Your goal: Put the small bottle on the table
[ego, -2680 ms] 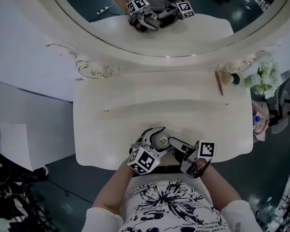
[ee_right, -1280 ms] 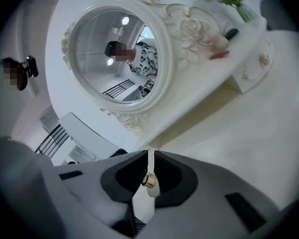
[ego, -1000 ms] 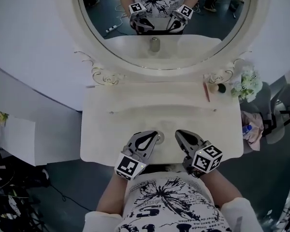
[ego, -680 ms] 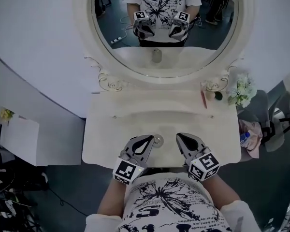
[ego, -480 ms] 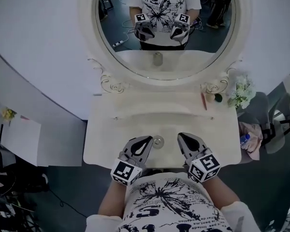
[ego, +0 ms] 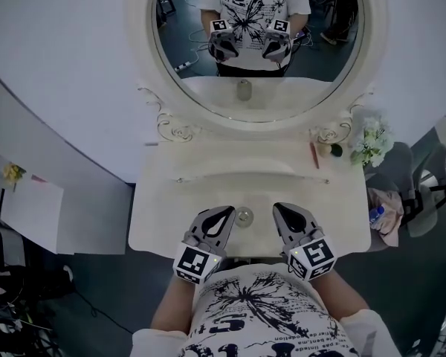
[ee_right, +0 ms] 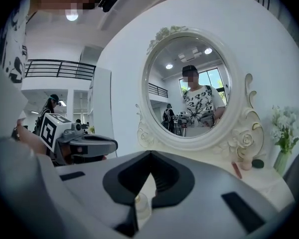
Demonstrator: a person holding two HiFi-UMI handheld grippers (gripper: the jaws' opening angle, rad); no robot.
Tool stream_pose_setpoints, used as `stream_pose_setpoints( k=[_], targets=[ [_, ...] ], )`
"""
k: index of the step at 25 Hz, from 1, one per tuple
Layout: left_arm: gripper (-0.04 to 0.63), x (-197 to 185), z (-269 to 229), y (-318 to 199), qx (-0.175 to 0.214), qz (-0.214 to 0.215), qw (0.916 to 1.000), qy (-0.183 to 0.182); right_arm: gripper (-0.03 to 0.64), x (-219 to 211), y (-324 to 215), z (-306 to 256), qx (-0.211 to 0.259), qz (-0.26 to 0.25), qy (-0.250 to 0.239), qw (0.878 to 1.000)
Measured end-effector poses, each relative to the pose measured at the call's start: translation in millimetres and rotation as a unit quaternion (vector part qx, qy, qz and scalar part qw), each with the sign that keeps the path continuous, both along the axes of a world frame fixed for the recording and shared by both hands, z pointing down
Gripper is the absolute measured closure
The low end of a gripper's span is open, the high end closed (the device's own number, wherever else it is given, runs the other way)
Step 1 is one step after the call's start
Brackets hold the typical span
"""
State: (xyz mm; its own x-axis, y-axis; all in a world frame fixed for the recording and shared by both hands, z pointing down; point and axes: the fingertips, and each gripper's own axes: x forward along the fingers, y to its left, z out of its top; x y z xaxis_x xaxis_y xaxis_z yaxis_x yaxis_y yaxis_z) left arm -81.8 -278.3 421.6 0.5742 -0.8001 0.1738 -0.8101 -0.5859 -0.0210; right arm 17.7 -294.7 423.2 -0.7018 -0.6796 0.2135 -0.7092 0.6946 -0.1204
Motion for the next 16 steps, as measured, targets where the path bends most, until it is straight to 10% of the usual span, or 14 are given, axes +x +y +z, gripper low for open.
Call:
stream_pose_setpoints(
  k=[16],
  targets=[
    [0.575,-8,9,-10,-0.020,-0.017,0.9996,-0.010,0.600,-6,-4,8,0.024,0.015,0.031,0.999]
  ],
)
